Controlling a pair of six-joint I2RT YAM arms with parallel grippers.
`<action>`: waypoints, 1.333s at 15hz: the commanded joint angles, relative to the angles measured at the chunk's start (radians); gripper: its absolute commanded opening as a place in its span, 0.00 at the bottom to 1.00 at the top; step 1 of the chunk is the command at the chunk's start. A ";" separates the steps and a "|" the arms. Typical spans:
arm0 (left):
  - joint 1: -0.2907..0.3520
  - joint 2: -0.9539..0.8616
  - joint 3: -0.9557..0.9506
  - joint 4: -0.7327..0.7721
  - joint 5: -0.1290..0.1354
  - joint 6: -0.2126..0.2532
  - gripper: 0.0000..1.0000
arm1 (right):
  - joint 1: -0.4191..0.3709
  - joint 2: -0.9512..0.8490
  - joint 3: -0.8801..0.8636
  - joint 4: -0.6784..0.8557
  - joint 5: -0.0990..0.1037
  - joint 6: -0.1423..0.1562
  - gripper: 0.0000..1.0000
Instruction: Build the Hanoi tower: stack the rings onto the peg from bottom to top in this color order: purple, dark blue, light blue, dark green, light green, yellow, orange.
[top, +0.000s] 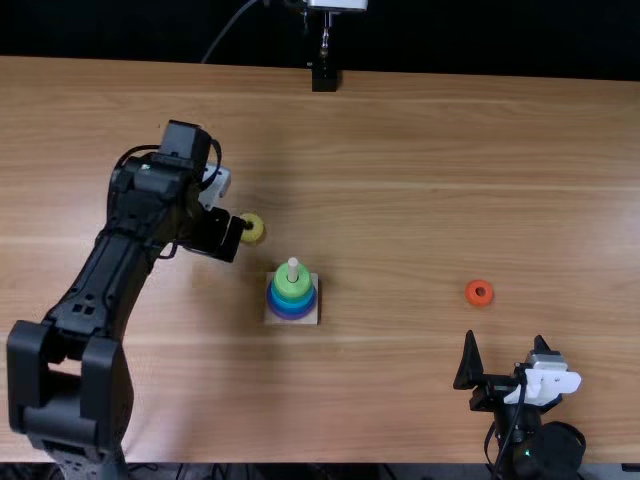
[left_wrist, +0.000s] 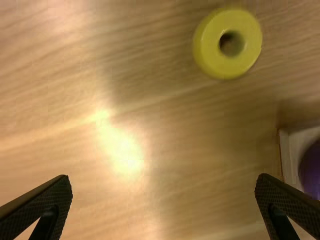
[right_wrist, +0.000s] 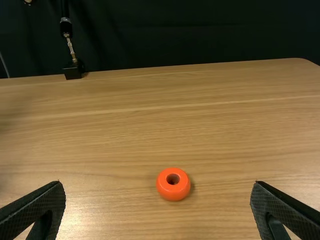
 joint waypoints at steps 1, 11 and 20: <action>-0.032 0.053 0.062 0.000 0.007 0.017 1.00 | -0.010 -0.013 -0.063 -0.070 0.012 0.000 1.00; -0.107 0.263 0.246 -0.002 0.007 0.015 1.00 | -0.010 -0.013 -0.063 -0.070 0.012 0.000 1.00; -0.113 0.343 0.281 0.000 0.009 0.019 1.00 | -0.010 -0.013 -0.063 -0.070 0.012 0.000 1.00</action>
